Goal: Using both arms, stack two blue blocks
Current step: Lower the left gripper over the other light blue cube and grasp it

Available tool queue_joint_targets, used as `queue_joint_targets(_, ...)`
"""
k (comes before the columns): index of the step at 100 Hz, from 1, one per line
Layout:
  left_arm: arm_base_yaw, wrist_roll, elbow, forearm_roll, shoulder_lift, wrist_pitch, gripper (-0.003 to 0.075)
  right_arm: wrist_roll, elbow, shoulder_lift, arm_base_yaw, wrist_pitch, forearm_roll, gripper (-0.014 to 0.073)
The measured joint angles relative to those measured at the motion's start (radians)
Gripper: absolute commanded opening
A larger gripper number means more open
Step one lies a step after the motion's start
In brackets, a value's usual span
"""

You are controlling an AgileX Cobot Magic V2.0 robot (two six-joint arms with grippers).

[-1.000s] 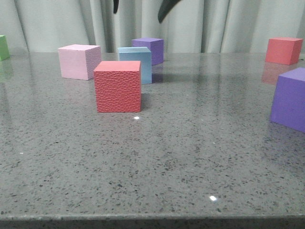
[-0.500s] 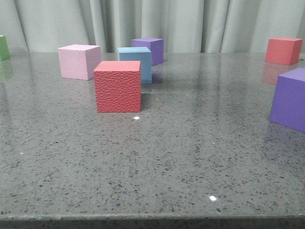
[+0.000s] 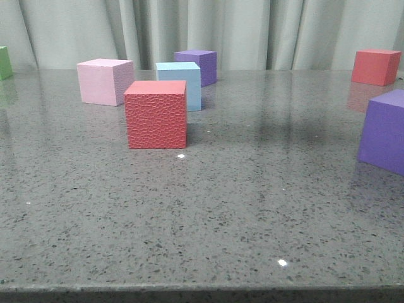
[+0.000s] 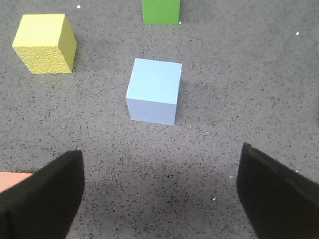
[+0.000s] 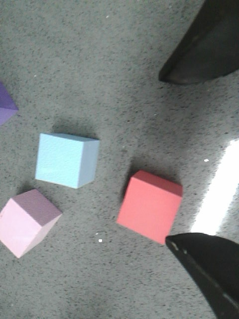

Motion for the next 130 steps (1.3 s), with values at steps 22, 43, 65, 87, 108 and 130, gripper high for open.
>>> queue_joint_targets(22,0.0,0.042,-0.177,-0.002,0.179,0.129,0.0601,0.0,0.168,-0.14,0.0,-0.088,-0.001,0.0598)
queue_joint_targets(43,0.0,0.054,-0.3,-0.007,0.315,0.174,0.0601,0.0,0.195,-0.187,0.0,-0.089,-0.002,0.0598)
queue_joint_targets(65,0.0,0.075,-0.368,-0.007,0.421,0.182,0.0601,-0.014,0.263,-0.268,0.002,-0.189,-0.002,0.0598)
queue_joint_targets(87,0.0,0.077,-0.428,-0.007,0.509,0.187,0.0601,-0.016,0.333,-0.364,0.004,-0.219,-0.002,0.0598)
queue_joint_targets(108,0.005,0.077,-0.473,-0.007,0.572,0.187,0.0601,-0.016,0.368,-0.389,0.004,-0.226,-0.002,0.0598)
queue_joint_targets(130,0.023,0.077,-0.507,-0.008,0.637,0.187,0.0601,-0.018,0.377,-0.389,0.004,-0.243,-0.002,0.0598)
